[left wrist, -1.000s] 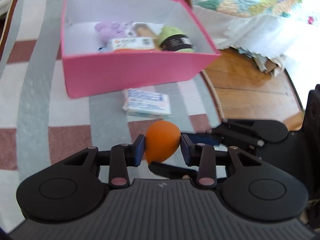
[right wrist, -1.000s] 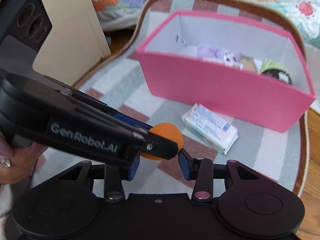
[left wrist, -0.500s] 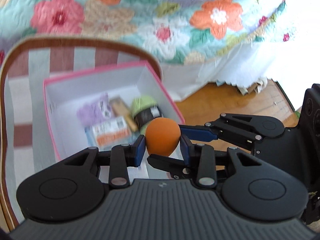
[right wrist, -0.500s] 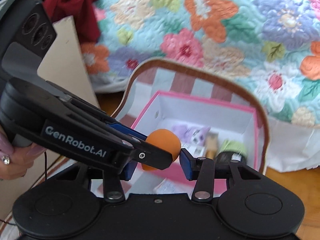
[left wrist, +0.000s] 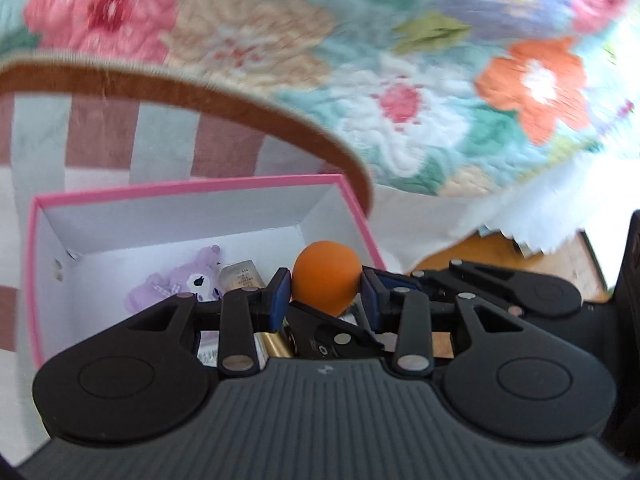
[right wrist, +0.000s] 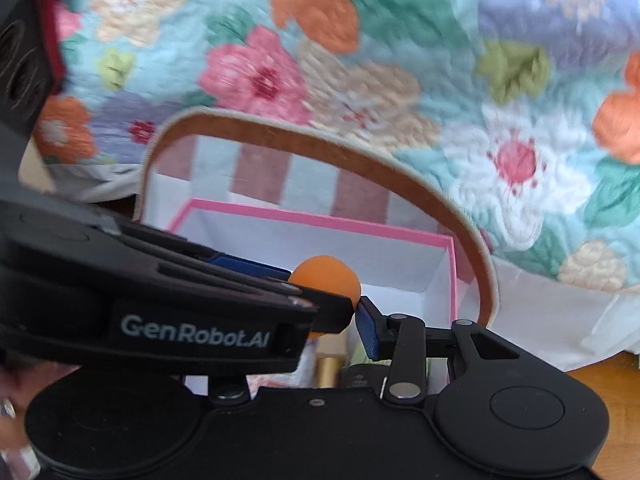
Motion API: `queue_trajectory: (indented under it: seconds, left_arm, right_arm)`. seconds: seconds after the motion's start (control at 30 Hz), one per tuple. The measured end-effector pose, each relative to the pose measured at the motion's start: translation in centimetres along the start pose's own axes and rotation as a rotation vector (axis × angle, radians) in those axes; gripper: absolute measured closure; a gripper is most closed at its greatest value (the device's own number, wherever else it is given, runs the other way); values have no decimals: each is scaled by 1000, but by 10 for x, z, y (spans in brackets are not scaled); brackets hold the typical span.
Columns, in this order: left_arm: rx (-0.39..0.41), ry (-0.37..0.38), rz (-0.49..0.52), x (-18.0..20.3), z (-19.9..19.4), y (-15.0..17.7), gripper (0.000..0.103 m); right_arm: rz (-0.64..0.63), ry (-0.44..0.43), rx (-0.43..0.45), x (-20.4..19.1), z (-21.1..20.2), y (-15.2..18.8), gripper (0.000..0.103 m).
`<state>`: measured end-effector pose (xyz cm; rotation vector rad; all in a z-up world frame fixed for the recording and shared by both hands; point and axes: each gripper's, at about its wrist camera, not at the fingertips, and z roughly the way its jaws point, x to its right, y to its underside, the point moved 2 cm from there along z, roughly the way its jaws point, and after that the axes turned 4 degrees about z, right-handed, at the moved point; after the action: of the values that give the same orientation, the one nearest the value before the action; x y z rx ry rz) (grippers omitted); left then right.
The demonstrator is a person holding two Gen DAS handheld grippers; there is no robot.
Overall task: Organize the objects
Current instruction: 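Lift the orange sponge with the left tool and carry it over the box, then open the left tool to drop the sponge into the box, then move the left tool down to the white soap bar on the rug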
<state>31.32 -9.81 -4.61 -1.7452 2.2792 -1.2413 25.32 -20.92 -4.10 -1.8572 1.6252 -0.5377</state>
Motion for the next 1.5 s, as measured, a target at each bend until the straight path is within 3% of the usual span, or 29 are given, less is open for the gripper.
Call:
queue_trajectory:
  seconds: [0.13, 0.33, 0.5, 0.53, 0.6, 0.67, 0.9, 0.97, 1.03, 1.17, 1.33, 1.5]
  left_arm:
    - [-14, 27, -91, -21, 32, 4, 67]
    - [-66, 6, -83, -25, 64, 3, 66]
    - [-52, -16, -64, -22, 72, -1, 66]
    - [-48, -36, -66, -23, 71, -1, 65]
    - [-58, -84, -46, -24, 71, 0, 61]
    - [-51, -107, -17, -23, 63, 1, 61]
    - [-70, -182, 108, -4, 7, 7, 60]
    - [-76, -168, 117, 2, -13, 8, 59]
    - [-79, -153, 123, 10, -32, 9, 57]
    - [-108, -212, 217, 37, -67, 15, 54]
    - [-122, -149, 225, 57, -106, 30, 49]
    - [-145, -137, 244, 70, -130, 50, 49]
  right_arm:
    - [11, 42, -56, 10, 36, 1, 57]
    - [-25, 103, -115, 14, 71, 6, 58]
    - [36, 125, -122, 28, 79, 11, 57]
    - [40, 120, -114, 30, 79, 11, 56]
    - [76, 122, -113, 37, 79, 12, 36]
    - [133, 107, -125, 45, 75, 13, 33]
    - [130, 26, -61, 35, 22, 25, 34]
    - [128, -8, -43, 30, 2, 27, 34]
    - [129, -41, -37, 25, -19, 28, 34]
    - [84, -103, -63, 12, -60, 25, 34]
    - [17, -184, -72, -2, -112, 28, 33]
    - [-46, -203, -65, -16, -150, 41, 32]
